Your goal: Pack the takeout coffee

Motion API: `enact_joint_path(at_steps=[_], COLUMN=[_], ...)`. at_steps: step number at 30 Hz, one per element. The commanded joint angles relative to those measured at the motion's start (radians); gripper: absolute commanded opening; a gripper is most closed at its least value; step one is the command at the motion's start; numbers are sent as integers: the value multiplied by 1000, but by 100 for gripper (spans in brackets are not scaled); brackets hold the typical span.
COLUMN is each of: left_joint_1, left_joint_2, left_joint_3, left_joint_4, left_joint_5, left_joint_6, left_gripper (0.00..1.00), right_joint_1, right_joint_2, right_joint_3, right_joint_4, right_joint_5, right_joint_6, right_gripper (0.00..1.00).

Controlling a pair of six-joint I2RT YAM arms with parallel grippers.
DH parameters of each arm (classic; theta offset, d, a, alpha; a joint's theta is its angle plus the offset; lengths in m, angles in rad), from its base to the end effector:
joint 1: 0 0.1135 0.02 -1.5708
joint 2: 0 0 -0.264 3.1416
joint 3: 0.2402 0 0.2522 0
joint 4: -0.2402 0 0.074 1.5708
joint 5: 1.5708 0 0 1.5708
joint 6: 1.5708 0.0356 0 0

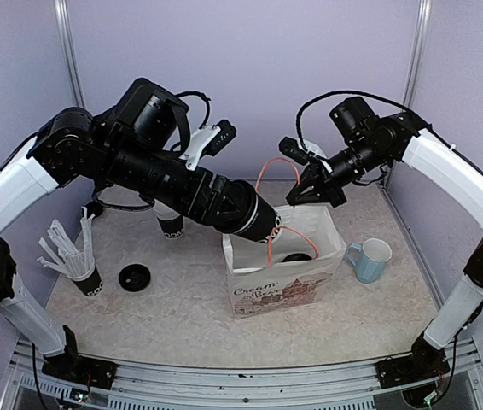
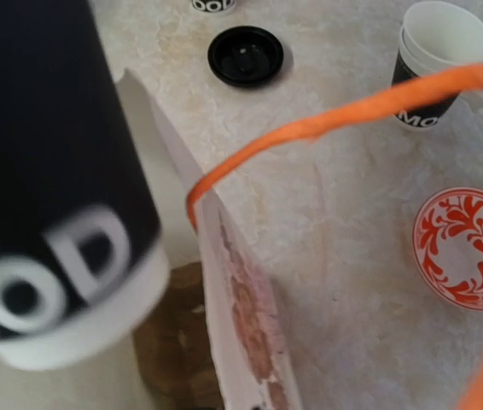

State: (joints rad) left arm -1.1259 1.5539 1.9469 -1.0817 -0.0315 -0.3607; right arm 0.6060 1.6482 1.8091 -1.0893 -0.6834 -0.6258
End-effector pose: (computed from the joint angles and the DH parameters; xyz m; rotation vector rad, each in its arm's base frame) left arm 0.1316 -0.2734 0.4571 0.8692 2.2071 -0.7302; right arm 0.2613 0.2084 0.3938 -1.5997 1.7743 0.8359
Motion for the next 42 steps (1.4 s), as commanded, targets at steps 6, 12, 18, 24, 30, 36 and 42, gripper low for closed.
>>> enact_joint_path(at_steps=[6,12,18,24,30,36,42], left_joint_1=[-54,-121,-135,-145,-186,-203,-236], left_joint_2=[143,309,398,377,335,292,276], left_joint_3=[123,290,319,247,164,93,25], left_joint_4=[-116,-169,-198,-262,-284,-284,-284], left_joint_5=[-100,-116,-164,-235,-271,-328,-380], left_joint_6=[29,62,65,31,-24,-79,-102], left_gripper=[52,52,52,52,51,51,51], right_joint_1=[25,29,32,32,32,32,32], right_joint_2=[-56,-75,-93,-120,-162,-191,-208], right_joint_3=[-43,-55,-74,-93,-135,-175,-169], right_joint_4=[22,43,46,53,56,4,-88], right_joint_5=[-30,-32,-20,3,3,-99,-195], right_joint_6=[43,92,95,109,107,36,-67], right_gripper=[0,0,0,0,0,16,41])
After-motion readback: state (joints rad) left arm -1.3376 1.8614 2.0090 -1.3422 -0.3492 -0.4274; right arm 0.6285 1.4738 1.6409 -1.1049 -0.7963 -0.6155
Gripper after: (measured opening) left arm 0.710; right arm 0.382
